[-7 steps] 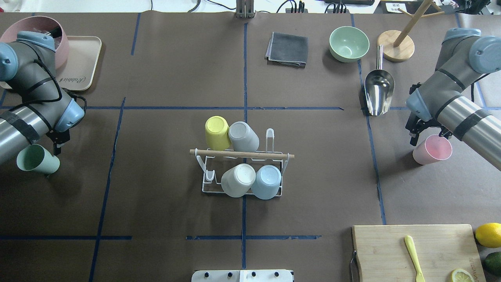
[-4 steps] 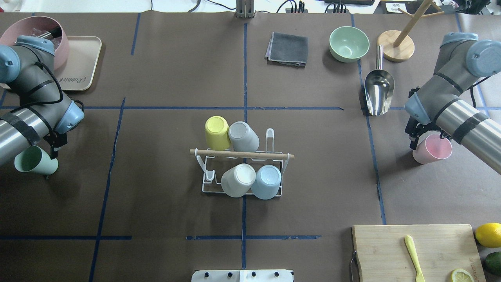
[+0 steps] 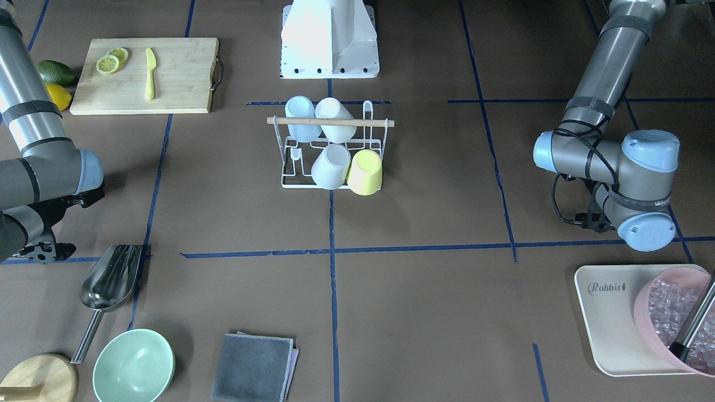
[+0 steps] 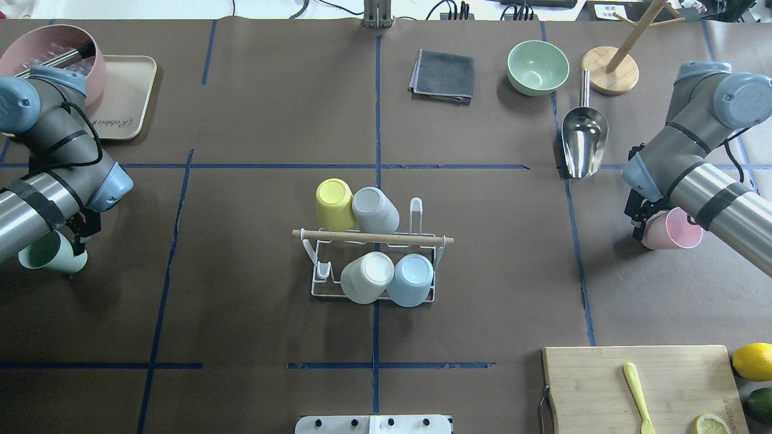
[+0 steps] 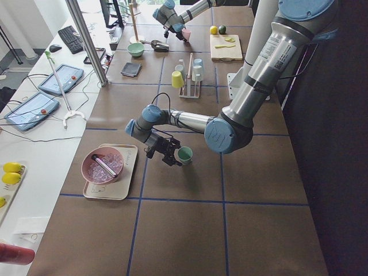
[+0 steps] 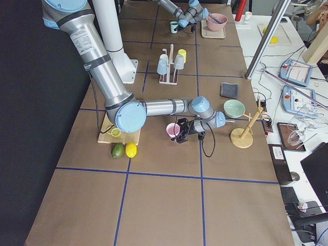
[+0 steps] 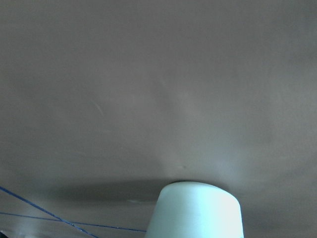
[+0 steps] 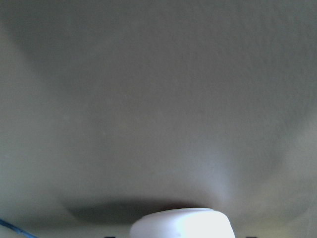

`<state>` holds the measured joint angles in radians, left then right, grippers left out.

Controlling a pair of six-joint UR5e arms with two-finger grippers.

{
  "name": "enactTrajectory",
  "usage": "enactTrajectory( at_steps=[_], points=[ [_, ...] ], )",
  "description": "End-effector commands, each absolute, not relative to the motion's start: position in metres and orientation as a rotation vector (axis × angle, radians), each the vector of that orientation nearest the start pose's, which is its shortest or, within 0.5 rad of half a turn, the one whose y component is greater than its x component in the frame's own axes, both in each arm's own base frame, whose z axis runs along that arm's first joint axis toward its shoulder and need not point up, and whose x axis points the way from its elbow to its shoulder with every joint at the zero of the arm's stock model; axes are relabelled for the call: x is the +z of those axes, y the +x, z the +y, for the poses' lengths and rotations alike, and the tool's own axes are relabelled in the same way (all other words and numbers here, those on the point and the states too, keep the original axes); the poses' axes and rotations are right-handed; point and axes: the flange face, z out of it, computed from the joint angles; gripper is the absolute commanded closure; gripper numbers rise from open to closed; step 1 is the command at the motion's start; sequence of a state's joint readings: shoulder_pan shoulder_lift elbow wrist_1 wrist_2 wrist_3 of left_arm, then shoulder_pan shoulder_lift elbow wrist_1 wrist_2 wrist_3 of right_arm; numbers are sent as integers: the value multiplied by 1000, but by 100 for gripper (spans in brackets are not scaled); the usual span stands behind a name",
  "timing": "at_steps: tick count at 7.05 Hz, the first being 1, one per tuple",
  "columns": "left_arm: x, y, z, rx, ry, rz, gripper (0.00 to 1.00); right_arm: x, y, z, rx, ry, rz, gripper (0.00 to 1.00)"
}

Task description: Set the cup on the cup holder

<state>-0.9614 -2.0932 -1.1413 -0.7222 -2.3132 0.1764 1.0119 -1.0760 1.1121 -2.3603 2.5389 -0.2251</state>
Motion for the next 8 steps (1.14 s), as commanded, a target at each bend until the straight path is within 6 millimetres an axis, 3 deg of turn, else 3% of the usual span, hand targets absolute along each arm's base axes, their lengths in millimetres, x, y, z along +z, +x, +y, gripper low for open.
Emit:
enactTrajectory(
  at_steps=[1, 2, 3, 4, 6, 7, 8],
  points=[
    [617, 305, -549, 439, -863, 536, 0, 629, -294, -557, -329, -856, -779, 83],
    [617, 306, -547, 439, -865, 539, 0, 626, -295, -557, -328, -865, -769, 97],
    [619, 307, -545, 439, -869, 539, 0, 619, -294, -557, -329, -865, -765, 100],
    [617, 312, -544, 434, -871, 558, 8, 609, -280, -565, -326, -833, -775, 100],
    [612, 314, -541, 405, -892, 589, 80, 564, -255, -582, -381, -715, -755, 100],
    [608, 316, -539, 372, -914, 621, 93, 547, -245, -588, -388, -665, -772, 100],
    [600, 316, -541, 378, -901, 627, 95, 520, -227, -595, -401, -589, -796, 100]
  ],
)
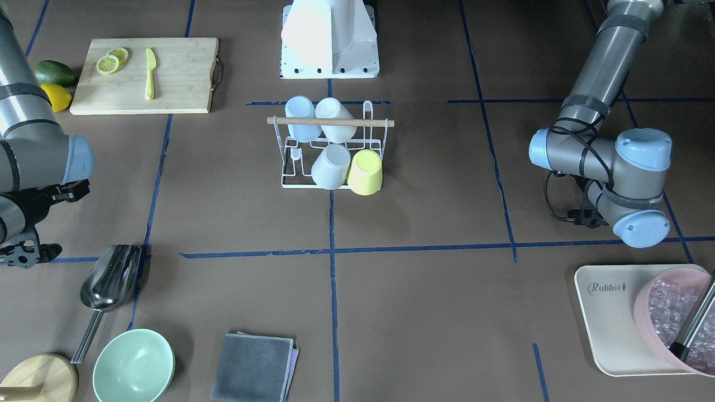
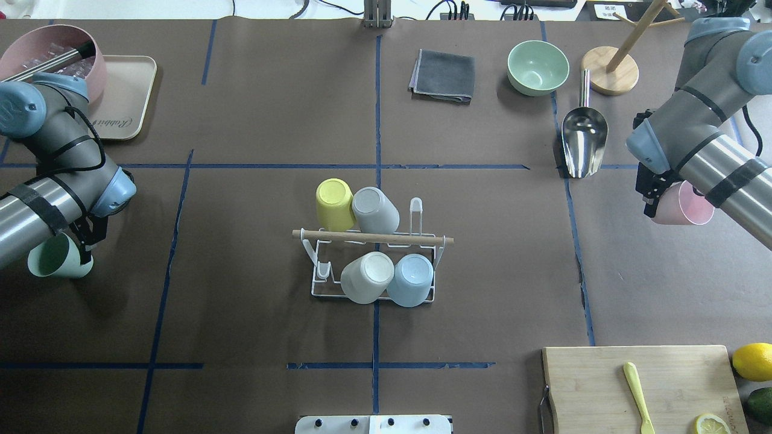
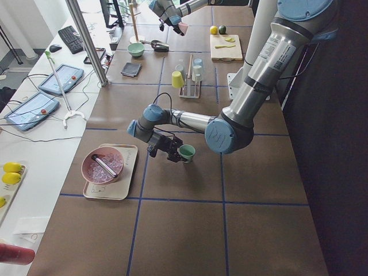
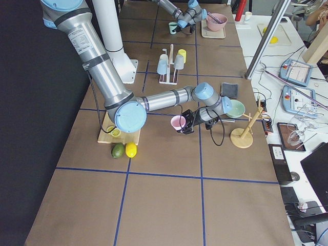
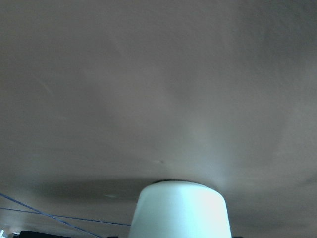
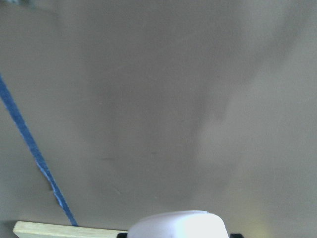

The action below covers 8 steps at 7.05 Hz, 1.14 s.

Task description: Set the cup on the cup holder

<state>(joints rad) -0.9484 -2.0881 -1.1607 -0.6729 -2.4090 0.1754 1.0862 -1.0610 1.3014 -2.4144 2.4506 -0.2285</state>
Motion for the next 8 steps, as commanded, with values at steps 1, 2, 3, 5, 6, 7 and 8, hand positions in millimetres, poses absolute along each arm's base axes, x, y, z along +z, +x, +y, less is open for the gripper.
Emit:
enactTrajectory(
  at_steps=[1, 2, 3, 5, 6, 7, 8],
  points=[
    [585, 315, -544, 384, -882, 636, 95, 502, -214, -602, -416, -497, -817, 100],
    [553, 308, -547, 404, -830, 656, 95, 499, -205, -609, -402, -467, -827, 100],
    [523, 297, -555, 418, -761, 681, 94, 496, -202, -612, -398, -455, -830, 100],
    [470, 275, -569, 452, -602, 736, 94, 470, -191, -634, -488, -236, -877, 100],
    [453, 267, -581, 482, -486, 779, 92, 458, -180, -637, -502, -173, -888, 100],
    [432, 267, -589, 522, -370, 808, 92, 447, -182, -637, -535, -122, -916, 100],
    [398, 269, -593, 532, -222, 839, 92, 431, -175, -632, -591, -28, -942, 100]
  ],
)
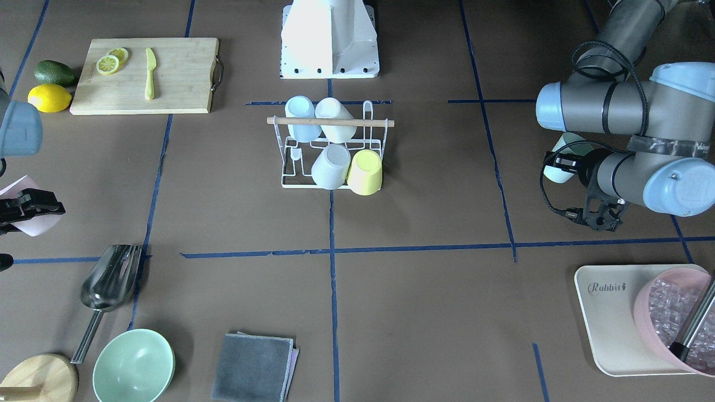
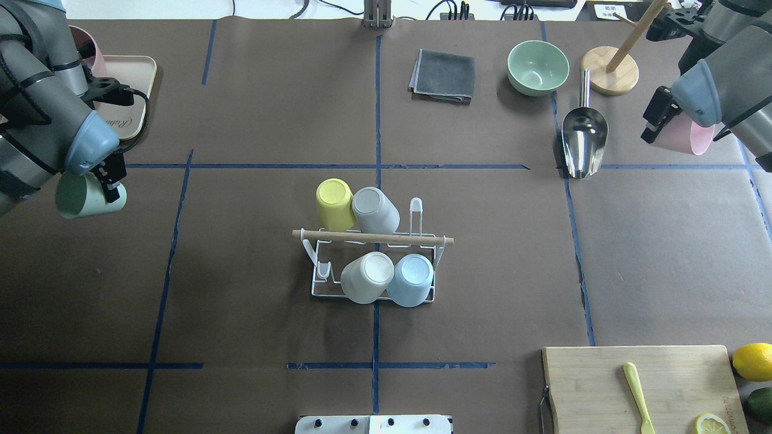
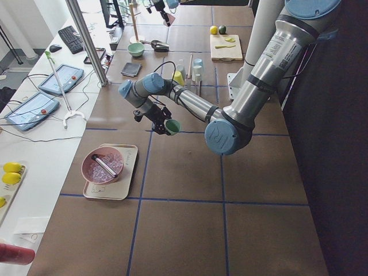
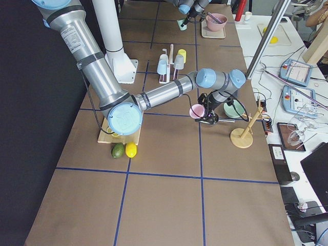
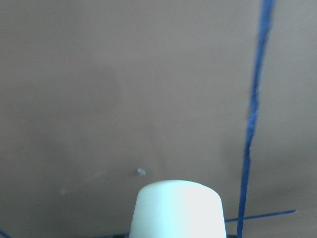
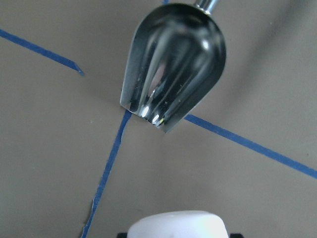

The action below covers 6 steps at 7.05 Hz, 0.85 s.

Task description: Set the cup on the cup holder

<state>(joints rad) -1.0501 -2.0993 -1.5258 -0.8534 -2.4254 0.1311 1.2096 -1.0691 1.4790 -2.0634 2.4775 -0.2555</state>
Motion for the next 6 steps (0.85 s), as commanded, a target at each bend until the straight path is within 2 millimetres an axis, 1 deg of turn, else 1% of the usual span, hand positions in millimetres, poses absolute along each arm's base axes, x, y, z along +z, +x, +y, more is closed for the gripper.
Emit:
enactTrajectory(
  at_steps=[1, 2, 3, 4, 5, 6],
  points=[
    [364, 279, -598, 563, -37, 886, 92, 440, -173, -603, -678, 78, -1041, 100],
    [337, 281, -596, 572, 84, 925, 92, 429, -175, -605, -716, 163, -1057, 100],
    [312, 291, -587, 652, 230, 969, 92, 422, -183, -607, -748, 185, -1058, 100],
    [307, 297, -578, 714, 355, 1006, 92, 423, -188, -608, -797, 231, -1053, 100],
    [294, 295, -573, 731, 467, 1042, 92, 423, -193, -612, -885, 334, -1047, 100],
    [276, 305, -560, 730, 561, 1106, 92, 422, -193, -614, -933, 428, -1044, 100]
  ],
)
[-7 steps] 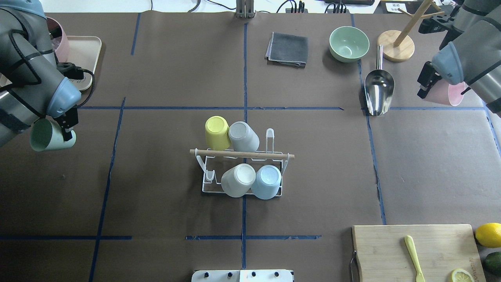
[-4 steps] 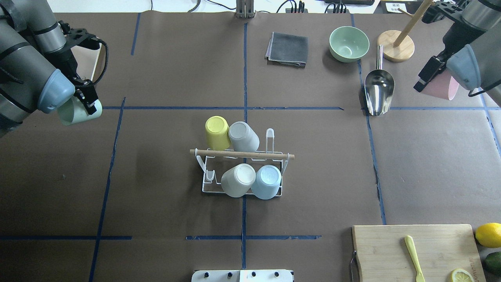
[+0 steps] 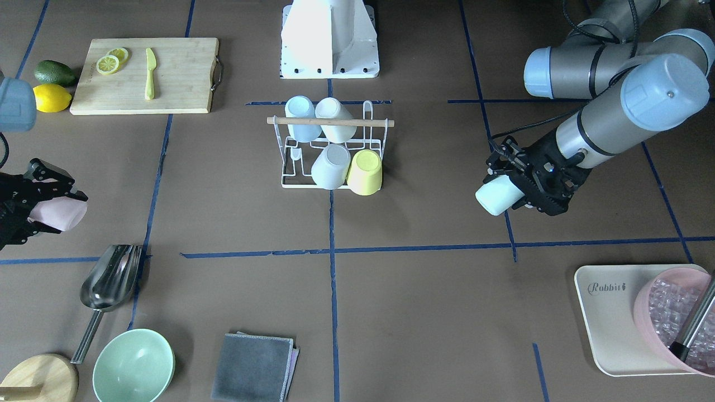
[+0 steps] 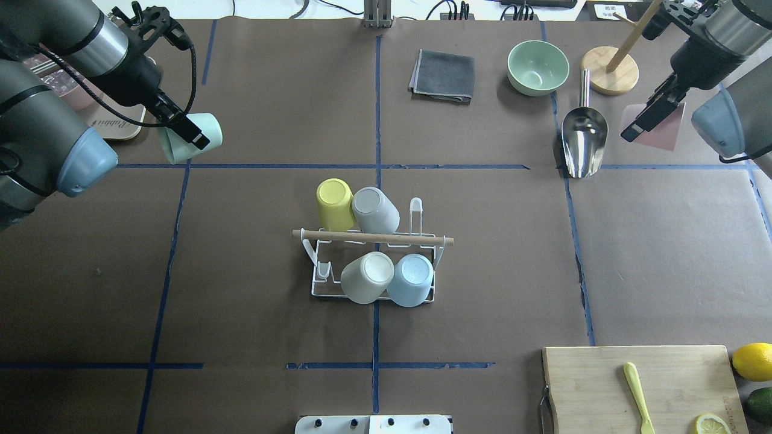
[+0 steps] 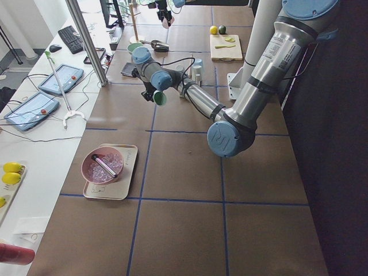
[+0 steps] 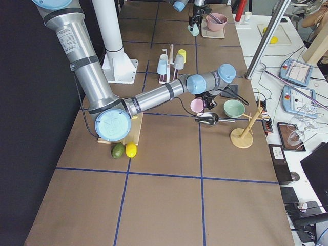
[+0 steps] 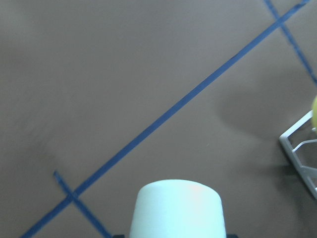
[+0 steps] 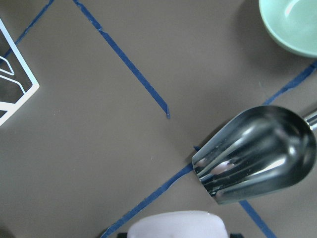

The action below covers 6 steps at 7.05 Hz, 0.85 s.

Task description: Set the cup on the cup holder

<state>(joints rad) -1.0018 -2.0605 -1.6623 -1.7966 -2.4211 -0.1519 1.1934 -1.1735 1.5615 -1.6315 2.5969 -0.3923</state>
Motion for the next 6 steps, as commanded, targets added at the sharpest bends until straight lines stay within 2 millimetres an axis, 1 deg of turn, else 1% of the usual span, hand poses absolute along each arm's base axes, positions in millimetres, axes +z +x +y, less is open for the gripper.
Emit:
enactTrajectory(
  at_steps=[1, 2, 3, 4, 5, 6],
  points=[
    [267, 313, -545, 722, 655, 1152, 92, 418, -190, -618, -969, 527, -1038, 100],
    [254, 318, -513, 706, 815, 1201, 92, 399, -188, -618, -998, 587, -1071, 100],
    [241, 319, -490, 692, 930, 1226, 92, 378, -188, -623, -1018, 640, -1067, 100],
    [225, 320, -457, 706, 1033, 1270, 92, 377, -187, -623, -1021, 659, -1060, 100],
    [211, 322, -414, 683, 1143, 1346, 92, 364, -187, -626, -1007, 686, -1052, 100],
    [200, 345, -371, 676, 1229, 1425, 92, 358, -186, -626, -960, 739, -1043, 100]
  ],
)
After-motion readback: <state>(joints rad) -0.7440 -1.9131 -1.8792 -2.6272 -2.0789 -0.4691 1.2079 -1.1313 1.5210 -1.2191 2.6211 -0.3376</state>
